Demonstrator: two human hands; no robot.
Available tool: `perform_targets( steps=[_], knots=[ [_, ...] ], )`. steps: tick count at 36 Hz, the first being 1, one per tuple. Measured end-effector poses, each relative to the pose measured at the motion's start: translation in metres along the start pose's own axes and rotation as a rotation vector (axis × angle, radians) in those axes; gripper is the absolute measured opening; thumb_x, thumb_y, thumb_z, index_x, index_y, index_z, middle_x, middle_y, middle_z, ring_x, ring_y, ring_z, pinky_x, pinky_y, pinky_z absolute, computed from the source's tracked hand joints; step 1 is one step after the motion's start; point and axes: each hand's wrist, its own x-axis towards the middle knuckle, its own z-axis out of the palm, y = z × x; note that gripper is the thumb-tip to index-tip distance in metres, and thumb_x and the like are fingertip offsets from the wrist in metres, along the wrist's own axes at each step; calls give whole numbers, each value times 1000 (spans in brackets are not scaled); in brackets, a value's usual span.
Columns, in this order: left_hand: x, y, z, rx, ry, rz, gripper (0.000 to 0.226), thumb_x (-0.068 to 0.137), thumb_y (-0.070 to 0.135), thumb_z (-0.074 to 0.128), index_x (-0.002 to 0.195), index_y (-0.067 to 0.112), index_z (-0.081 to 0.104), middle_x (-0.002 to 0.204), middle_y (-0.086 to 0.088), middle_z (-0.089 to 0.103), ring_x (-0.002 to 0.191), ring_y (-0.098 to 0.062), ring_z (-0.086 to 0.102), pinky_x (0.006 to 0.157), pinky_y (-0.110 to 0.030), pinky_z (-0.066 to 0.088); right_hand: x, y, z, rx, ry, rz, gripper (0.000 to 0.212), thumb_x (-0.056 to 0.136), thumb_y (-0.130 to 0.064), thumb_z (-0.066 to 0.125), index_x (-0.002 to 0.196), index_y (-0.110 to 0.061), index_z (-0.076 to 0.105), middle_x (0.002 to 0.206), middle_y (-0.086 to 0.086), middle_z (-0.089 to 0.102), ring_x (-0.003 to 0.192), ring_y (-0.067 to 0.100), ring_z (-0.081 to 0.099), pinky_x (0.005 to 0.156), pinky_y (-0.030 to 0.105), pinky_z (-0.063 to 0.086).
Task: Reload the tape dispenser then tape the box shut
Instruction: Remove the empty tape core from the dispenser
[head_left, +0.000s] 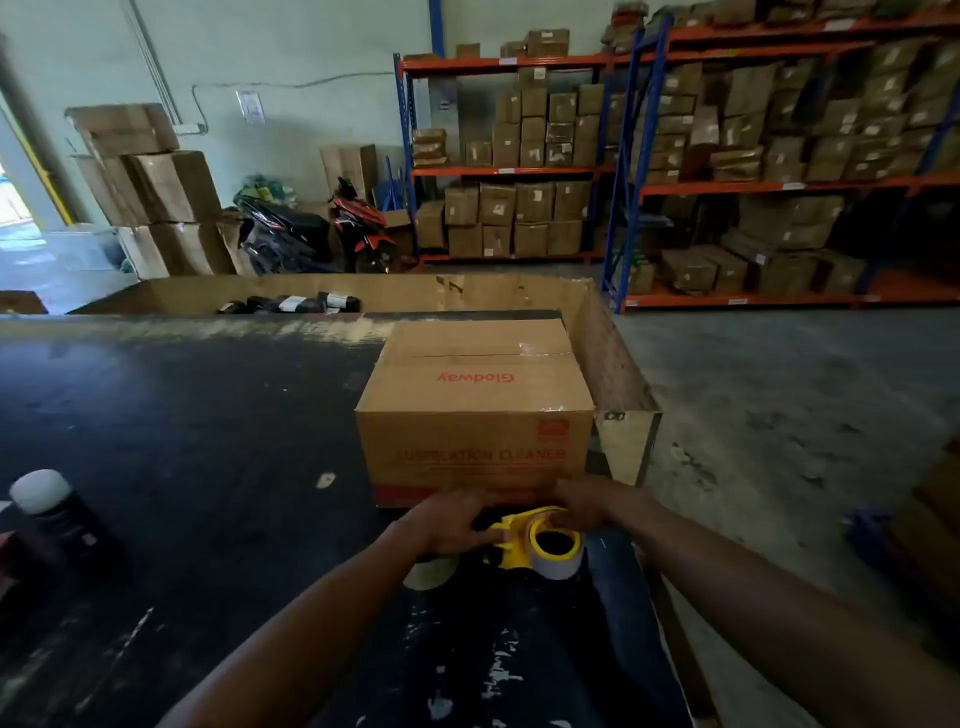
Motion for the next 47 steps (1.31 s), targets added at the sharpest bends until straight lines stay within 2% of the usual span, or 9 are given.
perform_targets(
  steps=[5,14,20,24,28,32,39,42,47],
  knots=[
    [2,6,9,99,-159,-88,65,84,74,58,136,35,51,135,-2,64,122,-31,58,100,-48,44,-7,-6,12,24,-19,41,43,100,-41,60,131,-12,57,126,13,63,110,34,63,87,44,54],
    [-5,18,11,214,-99,-87,61,98,54,57,149,23,43,136,-14,59,125,-36,51,95,-39,37,-16,-15,11,-7,0,15,35,100,-36,59,124,-10,57,114,15,65,91,31,62,70,38,49],
    [-10,4,1,152,40,16,54,93,60,58,137,30,51,136,-1,60,126,-24,51,105,-45,42,-24,-22,-15,18,-93,-8,14,94,-27,62,99,-15,60,92,4,66,78,23,63,64,35,53],
    [-19,6,-18,79,226,123,44,95,50,60,136,37,49,137,10,61,127,-13,53,107,-37,41,-29,-26,-51,64,-123,45,36,93,-37,55,119,-13,63,106,8,68,90,24,65,77,36,55],
    [-22,3,-42,76,405,196,41,94,41,66,133,32,54,127,12,67,117,-6,61,101,-35,47,-38,-32,-95,-15,-105,61,29,98,-38,48,88,-17,66,84,1,65,71,16,59,66,31,51],
    [-27,2,-67,-50,657,265,46,93,29,72,135,26,55,131,7,67,118,-7,64,97,-31,54,-52,-39,-147,-104,51,28,32,101,-44,45,109,-18,61,99,5,66,87,19,64,80,41,57],
    [-12,10,-110,-406,892,187,82,83,34,83,151,22,38,147,8,49,102,-7,66,78,-22,58,-76,-54,-215,-291,376,26,36,103,-45,45,123,-16,49,104,7,61,89,24,58,79,39,48],
    [-4,21,-116,-656,844,86,92,80,39,85,153,22,32,149,9,43,112,-5,63,83,-22,59,-83,-62,-238,-307,431,19,34,104,-43,46,122,-14,49,105,9,59,88,24,55,74,36,42],
    [13,40,-120,-863,591,103,57,93,38,70,144,18,51,141,1,61,122,-14,65,95,-30,58,-79,-69,-258,-247,431,27,29,103,-44,51,114,-17,53,104,8,62,87,22,59,80,40,51]
  ],
)
